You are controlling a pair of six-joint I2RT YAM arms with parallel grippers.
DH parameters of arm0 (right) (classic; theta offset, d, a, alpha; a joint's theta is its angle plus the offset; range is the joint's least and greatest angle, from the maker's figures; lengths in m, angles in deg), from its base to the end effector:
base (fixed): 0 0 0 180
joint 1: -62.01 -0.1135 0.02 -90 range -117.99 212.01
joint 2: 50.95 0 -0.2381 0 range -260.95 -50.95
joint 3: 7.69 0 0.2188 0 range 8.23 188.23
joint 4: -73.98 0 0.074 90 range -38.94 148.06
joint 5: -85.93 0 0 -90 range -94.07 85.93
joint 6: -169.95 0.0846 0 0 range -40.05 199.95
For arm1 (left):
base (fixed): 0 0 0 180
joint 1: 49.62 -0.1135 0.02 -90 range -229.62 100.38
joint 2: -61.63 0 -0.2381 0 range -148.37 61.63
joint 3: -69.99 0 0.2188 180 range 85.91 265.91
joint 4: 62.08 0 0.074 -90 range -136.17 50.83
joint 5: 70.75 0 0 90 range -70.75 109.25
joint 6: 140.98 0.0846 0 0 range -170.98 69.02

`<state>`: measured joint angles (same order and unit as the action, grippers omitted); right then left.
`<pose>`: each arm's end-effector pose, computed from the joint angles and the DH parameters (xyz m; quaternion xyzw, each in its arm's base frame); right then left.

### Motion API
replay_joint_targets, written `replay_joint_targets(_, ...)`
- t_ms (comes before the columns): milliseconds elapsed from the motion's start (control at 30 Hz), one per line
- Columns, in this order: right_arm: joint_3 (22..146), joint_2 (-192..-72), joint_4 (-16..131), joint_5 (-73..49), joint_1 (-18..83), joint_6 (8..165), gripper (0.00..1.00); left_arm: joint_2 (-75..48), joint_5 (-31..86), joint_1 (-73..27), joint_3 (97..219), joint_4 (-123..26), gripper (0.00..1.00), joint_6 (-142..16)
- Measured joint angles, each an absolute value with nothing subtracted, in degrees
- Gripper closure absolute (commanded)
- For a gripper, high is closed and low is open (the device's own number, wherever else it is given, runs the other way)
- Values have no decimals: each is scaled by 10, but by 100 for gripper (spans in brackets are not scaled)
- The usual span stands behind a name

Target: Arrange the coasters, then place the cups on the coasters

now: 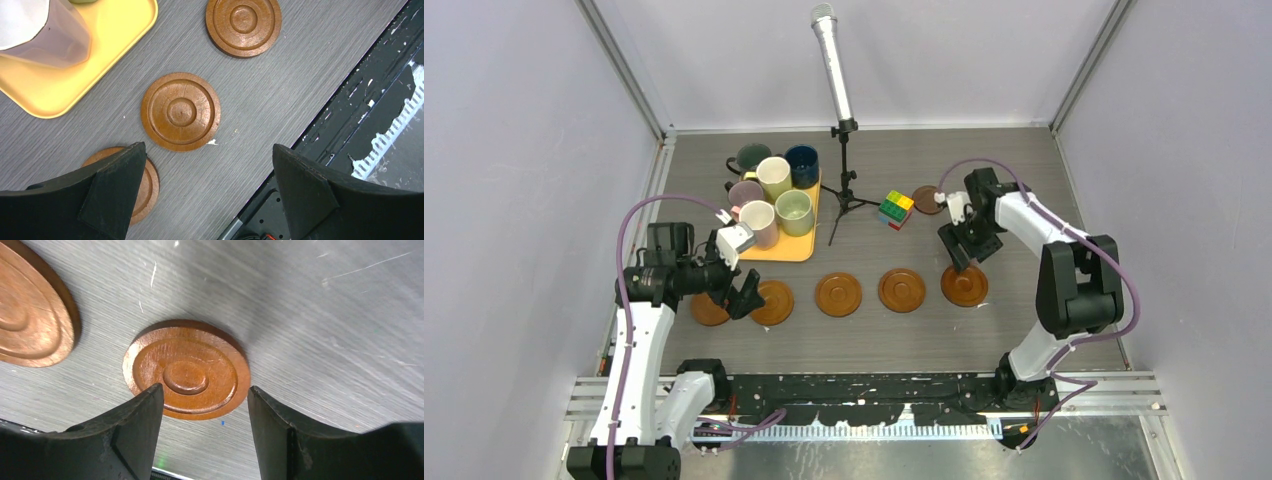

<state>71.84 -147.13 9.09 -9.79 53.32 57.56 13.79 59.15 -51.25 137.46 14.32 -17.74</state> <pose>0.2741 0.0504 0.1311 -0.2704 0.9586 0.0406 0.0791 0.1439 -0.0502 0.2473 0.3392 0.8401 -0.2314 0.3544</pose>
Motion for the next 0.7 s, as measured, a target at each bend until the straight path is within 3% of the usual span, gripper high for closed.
replay_joint_targets(200, 774, -1462, 80, -112, 539, 572, 35, 135, 591, -512, 1375, 143, 0, -177)
replay_joint_targets(700, 774, -1520, 78, -112, 540, 570, 40, 135, 591, -512, 1375, 143, 0, -177)
